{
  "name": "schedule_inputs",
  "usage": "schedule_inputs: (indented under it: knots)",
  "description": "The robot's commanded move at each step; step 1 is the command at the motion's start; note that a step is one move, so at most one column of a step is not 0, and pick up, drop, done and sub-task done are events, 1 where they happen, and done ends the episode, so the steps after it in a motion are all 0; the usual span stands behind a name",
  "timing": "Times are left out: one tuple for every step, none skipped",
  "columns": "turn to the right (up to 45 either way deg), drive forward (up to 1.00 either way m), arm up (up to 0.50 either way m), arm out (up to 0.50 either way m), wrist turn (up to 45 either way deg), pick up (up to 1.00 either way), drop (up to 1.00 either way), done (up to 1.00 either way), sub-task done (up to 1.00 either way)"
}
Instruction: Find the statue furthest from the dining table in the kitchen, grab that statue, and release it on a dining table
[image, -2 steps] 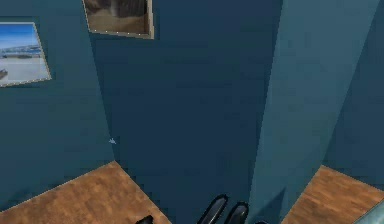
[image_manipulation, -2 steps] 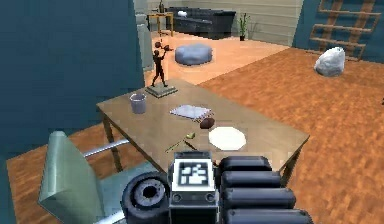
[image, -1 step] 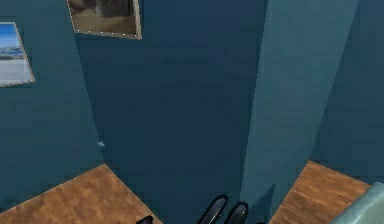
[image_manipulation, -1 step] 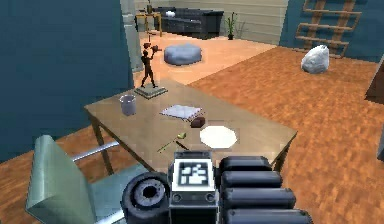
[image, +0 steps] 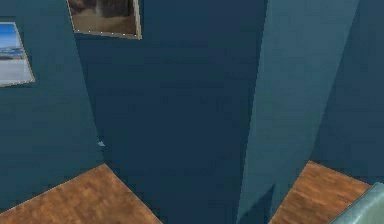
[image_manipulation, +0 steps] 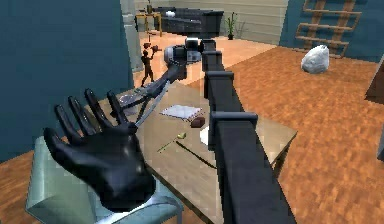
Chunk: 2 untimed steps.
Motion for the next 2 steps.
schedule_inputs:
  knots:
    - [0.0, 0.00, 0.00, 0.00, 45.0, 0.00, 0.00, 0.00, 0.00]
    - [0.0, 0.00, 0.00, 0.00, 45.0, 0.00, 0.00, 0.00, 0.00]
